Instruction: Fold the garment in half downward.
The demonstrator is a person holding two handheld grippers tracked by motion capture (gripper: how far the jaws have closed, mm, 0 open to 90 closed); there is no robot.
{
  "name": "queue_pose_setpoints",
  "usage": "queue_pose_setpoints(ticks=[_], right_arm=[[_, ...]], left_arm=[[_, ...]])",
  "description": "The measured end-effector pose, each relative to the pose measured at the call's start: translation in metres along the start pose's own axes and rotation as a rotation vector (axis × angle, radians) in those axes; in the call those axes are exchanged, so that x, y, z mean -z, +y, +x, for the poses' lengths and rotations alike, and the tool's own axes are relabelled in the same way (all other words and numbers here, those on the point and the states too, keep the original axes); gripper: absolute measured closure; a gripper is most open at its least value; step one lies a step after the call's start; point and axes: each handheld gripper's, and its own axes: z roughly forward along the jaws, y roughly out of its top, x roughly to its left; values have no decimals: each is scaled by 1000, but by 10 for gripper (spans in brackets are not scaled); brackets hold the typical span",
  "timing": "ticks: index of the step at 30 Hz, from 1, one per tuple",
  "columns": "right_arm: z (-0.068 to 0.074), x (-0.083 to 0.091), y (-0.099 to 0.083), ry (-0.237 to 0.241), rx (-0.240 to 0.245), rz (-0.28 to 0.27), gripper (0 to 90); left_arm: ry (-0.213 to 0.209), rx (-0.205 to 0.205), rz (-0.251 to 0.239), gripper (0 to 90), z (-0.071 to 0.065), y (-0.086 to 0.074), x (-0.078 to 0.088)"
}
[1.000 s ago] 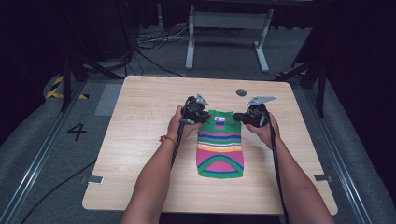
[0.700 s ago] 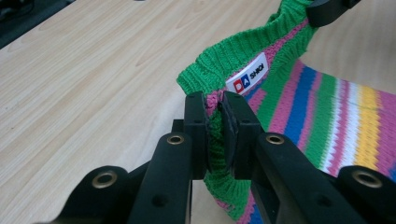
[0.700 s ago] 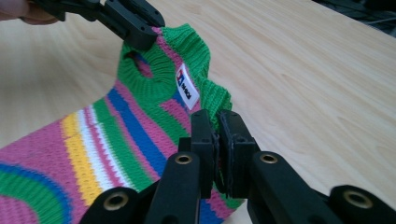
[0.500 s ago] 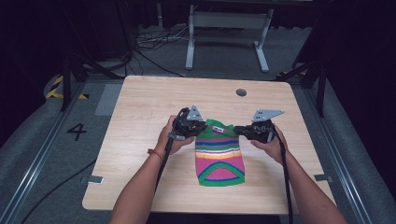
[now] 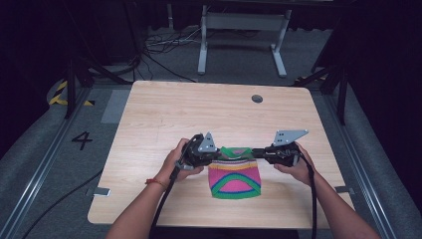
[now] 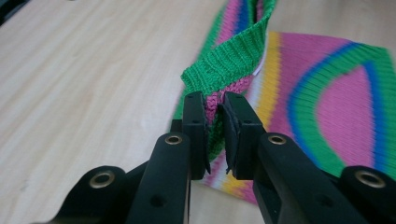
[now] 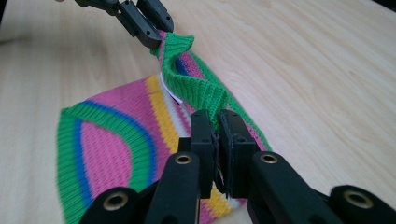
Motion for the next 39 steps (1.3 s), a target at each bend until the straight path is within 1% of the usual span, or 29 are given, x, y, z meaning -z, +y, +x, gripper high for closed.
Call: queue_pose_setpoints(ticks=[1, 2, 3, 5, 6, 7, 8, 10, 12, 15, 16, 17, 18, 19, 21, 22, 26, 29, 30, 31, 32, 34, 35, 36, 38, 39], right_arm=[[4, 2, -1, 10, 10, 9, 853], [4, 2, -1, 10, 10, 9, 853], [12, 4, -2, 27, 32, 27, 852], [18, 5, -3, 42, 54, 46, 852], [18, 5, -3, 42, 54, 46, 852], [23, 6, -5, 55, 63, 56, 851], [26, 5, -7, 65, 66, 64, 850], [32, 3, -12, 81, 86, 89, 849], [39, 0, -20, 99, 101, 129, 849], [44, -1, -29, 120, 102, 159, 846], [46, -1, -31, 125, 100, 163, 844], [47, -1, -32, 127, 102, 166, 842], [48, 0, -34, 133, 98, 162, 838], [49, 0, -36, 136, 96, 165, 834], [53, -1, -40, 139, 98, 173, 825], [54, -2, -42, 145, 101, 177, 819], [55, -4, -49, 141, 101, 195, 809], [51, -4, -51, 118, 84, 188, 817], [48, -5, -51, 104, 81, 184, 819], [48, -5, -51, 104, 81, 184, 819], [44, -8, -52, 91, 67, 183, 820], [41, -9, -51, 67, 62, 179, 818], [41, -9, -51, 67, 62, 179, 818], [38, -11, -50, 40, 64, 182, 813], [34, -13, -49, 18, 72, 180, 817], [31, -14, -48, -1, 66, 183, 818]], left_arm=[[-13, -5, 7, 799, -5, -1, 0], [-13, -5, 7, 799, -5, -1, 0], [-18, -35, 31, 800, -16, -3, 1], [-33, -50, 44, 800, -25, -6, 0], [-33, -50, 44, 801, -25, -6, 0], [-33, -51, 46, 801, -30, -7, 1], [-31, -62, 50, 805, -34, -9, 1], [-50, -63, 63, 813, -42, -13, 0], [-84, -71, 84, 821, -52, -19, -2], [-101, -75, 108, 851, -61, -24, -4], [-104, -75, 114, 858, -62, -25, -5], [-110, -83, 120, 858, -64, -26, -6], [-107, -87, 130, 860, -65, -27, -7], [-96, -79, 129, 860, -65, -28, -8], [-100, -59, 126, 856, -63, -30, -9], [-101, -64, 130, 855, -62, -31, -9], [-111, -55, 113, 857, -59, -33, -12], [-91, -53, 112, 860, -56, -31, -15], [-83, -47, 112, 863, -55, -30, -17], [-83, -47, 112, 867, -55, -30, -17], [-78, -39, 113, 869, -50, -28, -20], [-62, -33, 125, 874, -44, -26, -23], [-62, -33, 125, 879, -44, -26, -23], [-48, -13, 122, 884, -39, -24, -27], [-48, -3, 109, 891, -35, -24, -30], [-48, 0, 95, 893, -33, -25, -31]])
